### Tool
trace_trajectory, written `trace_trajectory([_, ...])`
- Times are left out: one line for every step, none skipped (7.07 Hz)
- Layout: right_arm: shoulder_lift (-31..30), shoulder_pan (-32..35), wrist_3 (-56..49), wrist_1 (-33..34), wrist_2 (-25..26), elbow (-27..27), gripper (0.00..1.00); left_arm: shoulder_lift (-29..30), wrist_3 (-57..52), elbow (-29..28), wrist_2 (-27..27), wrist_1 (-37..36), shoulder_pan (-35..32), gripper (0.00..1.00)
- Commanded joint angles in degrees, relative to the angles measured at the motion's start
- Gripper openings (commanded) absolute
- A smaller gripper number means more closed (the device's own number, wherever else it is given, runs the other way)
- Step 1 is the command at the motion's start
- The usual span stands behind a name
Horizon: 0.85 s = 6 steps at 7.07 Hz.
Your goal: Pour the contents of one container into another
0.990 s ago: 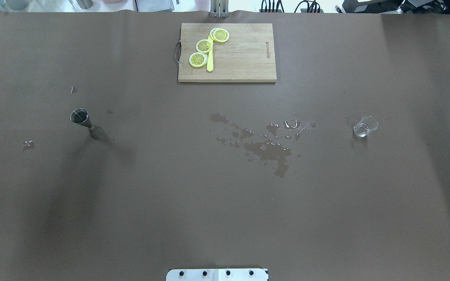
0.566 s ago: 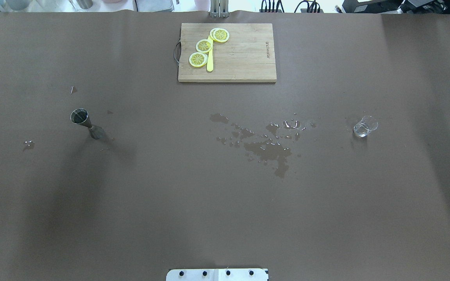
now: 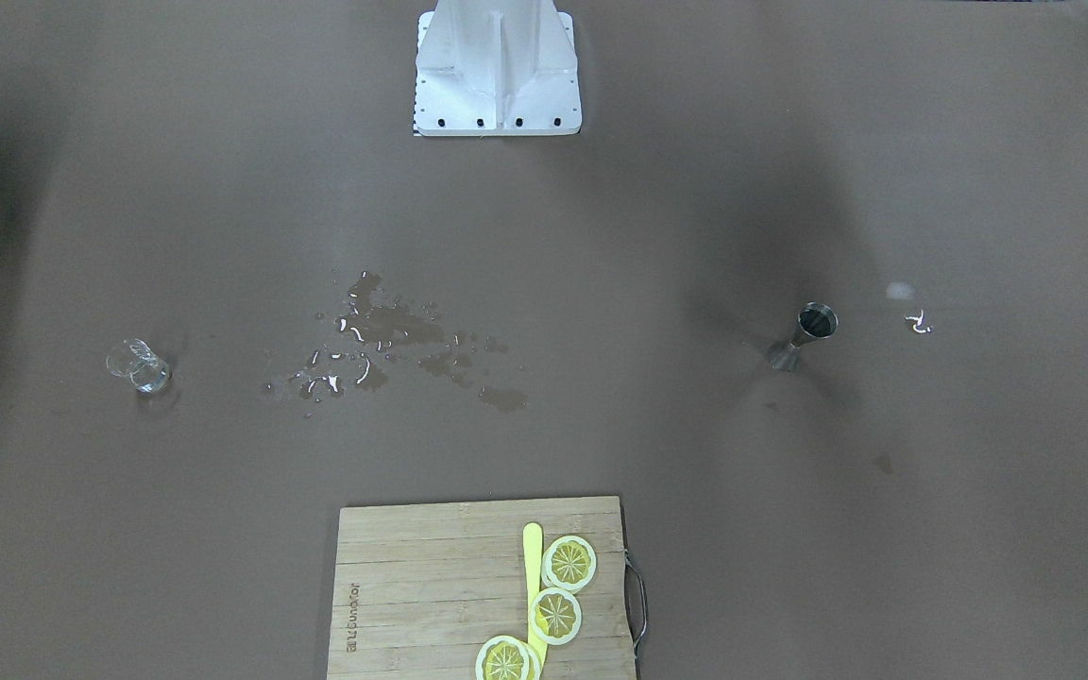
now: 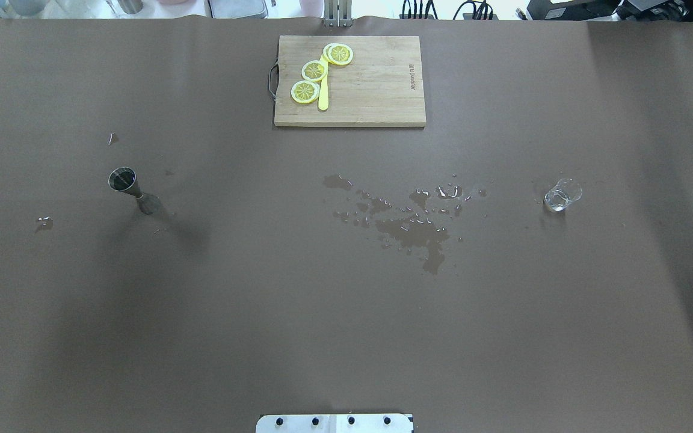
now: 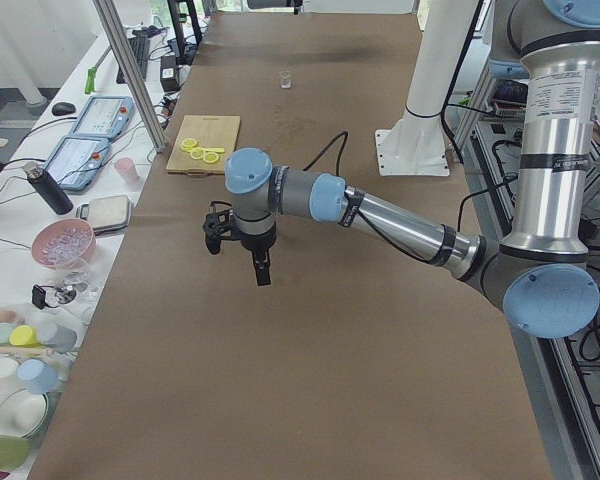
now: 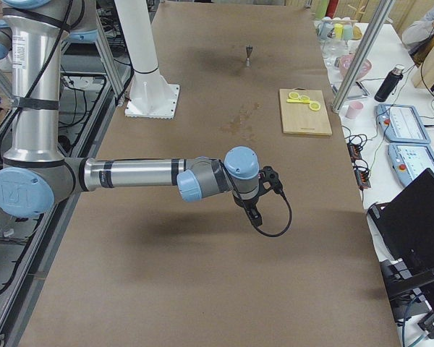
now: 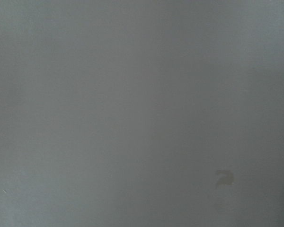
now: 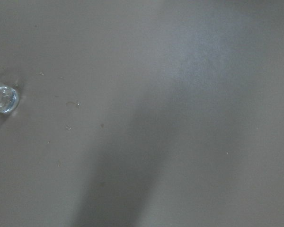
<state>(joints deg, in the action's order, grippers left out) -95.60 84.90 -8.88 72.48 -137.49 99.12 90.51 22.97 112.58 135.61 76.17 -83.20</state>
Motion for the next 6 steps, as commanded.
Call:
trace_trajectory([0.58,-0.79,0.00,-2.69,-2.42,0.11,1.00,-0.07,9.25,5.69,0.10,-0.15,5.75,0.99])
trace_trajectory([1.11,-1.31,-0.09,-5.04,-2.87,0.02,1.00,0.02,12.94,7.72,0.10,0.20,8.30,0.98])
trace_trajectory([1.12,-2.01,0.09,-8.20,-2.96,0.11,1.00,0.02,17.07,9.22,0.01,0.46,11.89,0.96])
trace_trajectory([1.12,-2.72,0.09,-11.02,-2.79,-0.06,1.00,0.11,19.72,9.93,0.01,2.03,16.19,0.94])
trace_trajectory([1.29,-3.68,-0.26,-11.57,-2.70,1.24,1.00,0.20,25.31,9.94,-0.16,6.31,19.97,0.92])
trace_trajectory([1.90,-3.95,-3.22,-13.57,-2.79,-0.05,1.00,0.11,29.46,9.94,-0.17,9.75,22.36,0.89])
